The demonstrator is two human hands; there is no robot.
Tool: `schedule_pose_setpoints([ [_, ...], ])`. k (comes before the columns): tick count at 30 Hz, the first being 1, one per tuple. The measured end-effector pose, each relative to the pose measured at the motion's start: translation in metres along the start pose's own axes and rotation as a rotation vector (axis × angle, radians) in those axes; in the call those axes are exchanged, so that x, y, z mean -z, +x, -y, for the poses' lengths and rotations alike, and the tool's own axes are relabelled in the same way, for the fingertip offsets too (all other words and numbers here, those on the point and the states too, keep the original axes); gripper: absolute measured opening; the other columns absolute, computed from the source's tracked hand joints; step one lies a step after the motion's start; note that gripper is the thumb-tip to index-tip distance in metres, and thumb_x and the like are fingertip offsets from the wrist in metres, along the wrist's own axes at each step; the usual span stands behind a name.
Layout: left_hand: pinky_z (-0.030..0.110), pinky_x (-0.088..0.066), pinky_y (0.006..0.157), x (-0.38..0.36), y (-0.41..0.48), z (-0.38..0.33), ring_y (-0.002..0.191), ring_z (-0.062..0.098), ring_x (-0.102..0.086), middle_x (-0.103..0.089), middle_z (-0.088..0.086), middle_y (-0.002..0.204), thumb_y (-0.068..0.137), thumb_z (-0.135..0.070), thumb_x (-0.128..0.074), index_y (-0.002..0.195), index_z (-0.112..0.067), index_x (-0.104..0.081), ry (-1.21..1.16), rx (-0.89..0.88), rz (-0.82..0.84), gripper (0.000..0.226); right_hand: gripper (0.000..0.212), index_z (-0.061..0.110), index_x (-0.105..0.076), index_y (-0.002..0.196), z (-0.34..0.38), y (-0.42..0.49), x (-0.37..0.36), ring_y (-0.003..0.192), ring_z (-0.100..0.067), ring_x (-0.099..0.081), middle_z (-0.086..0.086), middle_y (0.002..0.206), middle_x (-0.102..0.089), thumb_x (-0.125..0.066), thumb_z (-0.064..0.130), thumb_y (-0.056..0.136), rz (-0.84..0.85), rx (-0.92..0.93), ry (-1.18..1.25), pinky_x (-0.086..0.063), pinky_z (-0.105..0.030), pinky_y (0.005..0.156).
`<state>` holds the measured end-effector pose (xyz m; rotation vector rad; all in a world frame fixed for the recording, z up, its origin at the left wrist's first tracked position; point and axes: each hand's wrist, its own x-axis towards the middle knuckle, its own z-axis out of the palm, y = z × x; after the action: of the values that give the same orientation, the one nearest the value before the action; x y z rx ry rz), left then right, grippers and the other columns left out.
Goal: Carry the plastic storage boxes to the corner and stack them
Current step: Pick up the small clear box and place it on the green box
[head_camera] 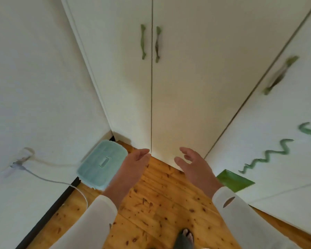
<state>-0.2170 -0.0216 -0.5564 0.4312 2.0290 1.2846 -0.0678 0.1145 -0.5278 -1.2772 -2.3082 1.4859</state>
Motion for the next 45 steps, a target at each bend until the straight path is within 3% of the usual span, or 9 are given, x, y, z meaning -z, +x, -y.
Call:
schedule_pose_setpoints([
  [5,0.015,-0.049,0.073,-0.056,-0.007,-0.036,0.093,-0.002,-0.062,-0.066,-0.019,0.104,0.093,-0.039,-0.059,0.116,-0.037,-0.062,0.077,-0.093,0.139,0.023,0.047,0.033,-0.046,0.138,-0.022,-0.029,0.048,0.126,-0.007,-0.044,0.009,0.142,-0.045,-0.056,0.041,0.093,-0.135,-0.036,0.075,-0.042,-0.035,0.102],
  [10,0.008,-0.046,0.057,-0.120,-0.030,-0.064,0.087,-0.002,-0.062,-0.065,-0.020,0.106,0.095,-0.040,-0.055,0.118,-0.038,-0.059,0.166,-0.159,0.269,0.023,0.049,0.032,-0.042,0.141,-0.053,-0.067,0.099,0.126,-0.007,-0.043,0.009,0.144,-0.043,-0.054,0.042,0.094,-0.249,-0.090,0.151,-0.043,-0.027,0.092],
  [18,0.028,-0.048,0.095,-0.247,-0.079,-0.104,0.106,0.006,-0.061,-0.066,-0.014,0.114,0.095,-0.037,-0.056,0.121,-0.031,-0.062,0.231,-0.251,0.449,0.026,0.046,0.031,-0.045,0.139,-0.131,-0.134,0.196,0.117,-0.006,-0.046,0.009,0.142,-0.047,-0.054,0.038,0.095,-0.446,-0.194,0.215,-0.038,-0.013,0.078],
  [22,0.021,-0.046,0.084,-0.318,-0.113,-0.117,0.107,0.004,-0.060,-0.066,-0.015,0.114,0.095,-0.037,-0.056,0.120,-0.033,-0.063,0.256,-0.293,0.548,0.025,0.046,0.033,-0.046,0.137,-0.180,-0.170,0.244,0.111,-0.002,-0.046,0.012,0.140,-0.047,-0.057,0.041,0.093,-0.532,-0.233,0.295,-0.043,-0.003,0.059],
  [26,0.022,-0.042,0.086,-0.387,-0.145,-0.131,0.108,0.004,-0.058,-0.065,-0.014,0.118,0.096,-0.036,-0.056,0.120,-0.035,-0.061,0.304,-0.329,0.616,0.025,0.047,0.035,-0.045,0.137,-0.222,-0.204,0.287,0.114,-0.001,-0.043,0.013,0.142,-0.046,-0.056,0.044,0.092,-0.633,-0.256,0.313,-0.043,-0.027,0.096],
  [32,0.010,-0.036,0.070,-0.474,-0.192,-0.143,0.094,-0.008,-0.053,-0.062,-0.019,0.114,0.096,-0.038,-0.055,0.121,-0.036,-0.061,0.367,-0.395,0.726,0.025,0.048,0.032,-0.042,0.140,-0.274,-0.257,0.345,0.124,-0.006,-0.043,0.011,0.144,-0.045,-0.054,0.042,0.095,-0.758,-0.301,0.379,-0.041,-0.029,0.100],
  [38,0.018,-0.043,0.083,-0.537,-0.232,-0.153,0.104,0.002,-0.059,-0.064,-0.017,0.115,0.096,-0.039,-0.054,0.118,-0.037,-0.061,0.398,-0.458,0.836,0.023,0.048,0.033,-0.042,0.140,-0.310,-0.305,0.382,0.125,-0.006,-0.042,0.012,0.144,-0.044,-0.054,0.042,0.095,-0.866,-0.342,0.463,-0.038,-0.024,0.094],
  [42,0.014,-0.044,0.078,-0.569,-0.255,-0.154,0.099,-0.002,-0.060,-0.065,-0.017,0.111,0.096,-0.036,-0.056,0.118,-0.034,-0.062,0.406,-0.467,0.930,0.023,0.050,0.031,-0.041,0.142,-0.333,-0.334,0.395,0.128,-0.008,-0.043,0.011,0.144,-0.045,-0.054,0.042,0.095,-0.934,-0.378,0.524,-0.039,-0.029,0.100],
  [45,0.012,-0.043,0.075,-0.594,-0.269,-0.154,0.097,-0.005,-0.060,-0.064,-0.020,0.107,0.096,-0.034,-0.056,0.117,-0.033,-0.062,0.423,-0.478,0.988,0.022,0.051,0.031,-0.040,0.143,-0.348,-0.351,0.404,0.129,-0.010,-0.044,0.009,0.144,-0.046,-0.054,0.043,0.095,-0.981,-0.415,0.559,-0.040,-0.024,0.092],
])
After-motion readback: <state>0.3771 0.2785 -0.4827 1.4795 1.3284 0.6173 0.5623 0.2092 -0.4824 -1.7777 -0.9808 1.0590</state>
